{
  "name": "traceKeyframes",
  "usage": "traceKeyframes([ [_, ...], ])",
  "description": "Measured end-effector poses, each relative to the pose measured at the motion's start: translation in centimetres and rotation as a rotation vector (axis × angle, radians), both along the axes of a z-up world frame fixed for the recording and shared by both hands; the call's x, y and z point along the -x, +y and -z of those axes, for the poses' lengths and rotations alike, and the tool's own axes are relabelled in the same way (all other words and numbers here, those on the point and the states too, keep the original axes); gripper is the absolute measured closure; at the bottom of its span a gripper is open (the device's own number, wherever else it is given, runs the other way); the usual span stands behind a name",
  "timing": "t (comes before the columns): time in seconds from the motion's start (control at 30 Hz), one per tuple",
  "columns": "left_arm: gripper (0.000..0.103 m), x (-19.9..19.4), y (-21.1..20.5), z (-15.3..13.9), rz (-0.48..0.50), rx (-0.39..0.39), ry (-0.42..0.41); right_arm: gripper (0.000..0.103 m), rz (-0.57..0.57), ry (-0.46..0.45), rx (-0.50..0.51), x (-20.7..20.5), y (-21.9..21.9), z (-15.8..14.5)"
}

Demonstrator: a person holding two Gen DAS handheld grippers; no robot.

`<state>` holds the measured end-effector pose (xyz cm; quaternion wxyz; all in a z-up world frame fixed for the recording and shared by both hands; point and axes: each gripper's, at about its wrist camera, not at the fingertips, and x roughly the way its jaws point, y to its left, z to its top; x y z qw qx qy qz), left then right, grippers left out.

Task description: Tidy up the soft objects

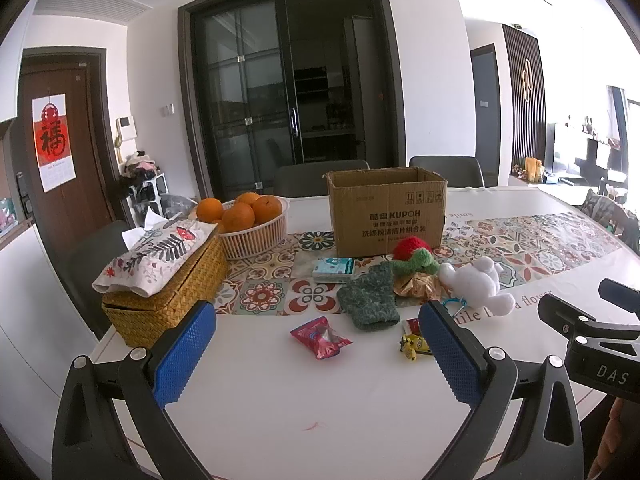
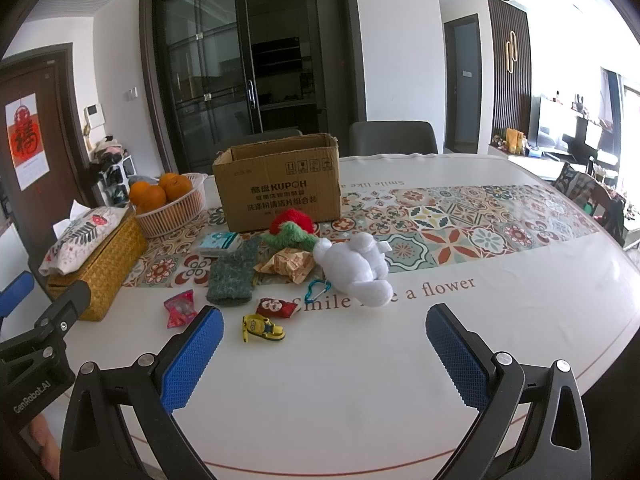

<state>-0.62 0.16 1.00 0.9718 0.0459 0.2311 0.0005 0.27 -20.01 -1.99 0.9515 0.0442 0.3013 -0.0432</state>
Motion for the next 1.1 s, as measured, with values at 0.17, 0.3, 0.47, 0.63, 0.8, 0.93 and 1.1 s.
traceKeyframes([
  [0.17, 0.000, -0.02, 0.15, -0.12, 0.000, -0.001, -0.003, 0.000, 0.000, 0.000, 0.000, 0.02, 0.00, -0.03],
  [0.3, 0.000, -0.01, 0.11, -0.12, 0.000, -0.002, -0.003, 0.000, 0.000, 0.000, 0.000, 0.04, -0.02, -0.07],
  [0.47, 0.000, 0.01, 0.09, -0.10, -0.001, -0.003, -0.003, 0.000, 0.000, 0.000, 0.000, 0.06, -0.04, -0.10],
  [0.63, 0.000, 0.04, 0.06, -0.08, -0.001, -0.003, -0.004, 0.000, 0.001, 0.000, 0.001, 0.07, -0.08, -0.10],
  [0.8, 0.000, 0.05, 0.06, -0.08, 0.000, -0.004, -0.003, 0.000, 0.000, 0.000, 0.000, 0.05, -0.11, -0.04],
  [0.93, 0.000, 0.05, 0.12, -0.11, 0.000, -0.003, -0.003, 0.000, 0.000, 0.001, -0.001, 0.02, -0.15, 0.04],
  [1.1, 0.000, -0.31, 0.18, 0.06, 0.008, 0.002, 0.016, 0.000, 0.003, 0.011, -0.006, -0.25, -0.19, 0.16],
])
